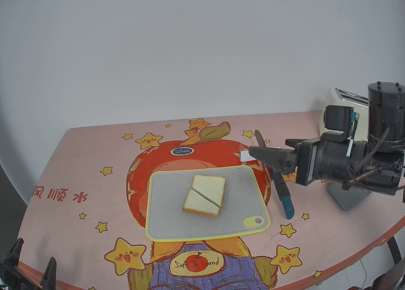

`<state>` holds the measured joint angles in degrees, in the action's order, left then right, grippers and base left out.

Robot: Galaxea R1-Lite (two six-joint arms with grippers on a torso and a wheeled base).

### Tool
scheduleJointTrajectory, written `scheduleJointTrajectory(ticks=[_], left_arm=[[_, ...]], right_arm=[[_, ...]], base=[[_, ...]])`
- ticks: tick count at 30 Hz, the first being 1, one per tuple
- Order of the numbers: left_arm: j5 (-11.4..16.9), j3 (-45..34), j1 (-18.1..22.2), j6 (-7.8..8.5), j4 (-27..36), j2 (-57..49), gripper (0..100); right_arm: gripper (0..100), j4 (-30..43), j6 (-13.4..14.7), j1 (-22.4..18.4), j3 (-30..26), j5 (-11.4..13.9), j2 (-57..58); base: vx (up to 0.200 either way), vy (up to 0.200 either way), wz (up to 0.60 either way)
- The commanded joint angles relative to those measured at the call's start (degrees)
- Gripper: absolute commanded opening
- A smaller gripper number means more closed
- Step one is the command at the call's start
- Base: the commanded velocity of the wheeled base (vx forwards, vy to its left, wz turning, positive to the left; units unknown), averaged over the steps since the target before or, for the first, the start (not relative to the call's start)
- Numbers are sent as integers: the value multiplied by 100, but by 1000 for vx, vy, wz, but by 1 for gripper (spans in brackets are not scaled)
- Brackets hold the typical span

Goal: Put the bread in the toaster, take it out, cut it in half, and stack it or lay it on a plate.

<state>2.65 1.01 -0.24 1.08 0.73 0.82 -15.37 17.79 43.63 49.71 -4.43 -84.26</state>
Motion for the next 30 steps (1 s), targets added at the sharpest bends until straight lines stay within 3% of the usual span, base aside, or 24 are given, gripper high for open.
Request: scheduleJointTrajectory(ticks=[1, 8, 11, 22, 25, 30], left_arm=[[8, -75, 7, 6, -3, 24, 100], [8, -75, 7, 6, -3, 24, 100], [8, -75, 7, 6, -3, 24, 100], [8, -75, 7, 6, -3, 24, 100], [8, -75, 7, 6, -3, 24, 100], [8, -75, 7, 6, -3, 24, 100]], right_arm=[[100, 316, -3, 40, 522, -76, -671], [100, 579, 41, 137, 926, -155, -1251], [100, 562, 32, 181, 1058, -348, -1637], [100, 465, 50, 322, 1181, -401, -2121], [100, 474, 41, 330, 1278, -753, -2217], [100, 544, 67, 401, 1313, -1069, -2244]], base=[[0, 0, 0], [0, 0, 0], [0, 0, 0], [0, 0, 0], [0, 0, 0], [0, 0, 0]])
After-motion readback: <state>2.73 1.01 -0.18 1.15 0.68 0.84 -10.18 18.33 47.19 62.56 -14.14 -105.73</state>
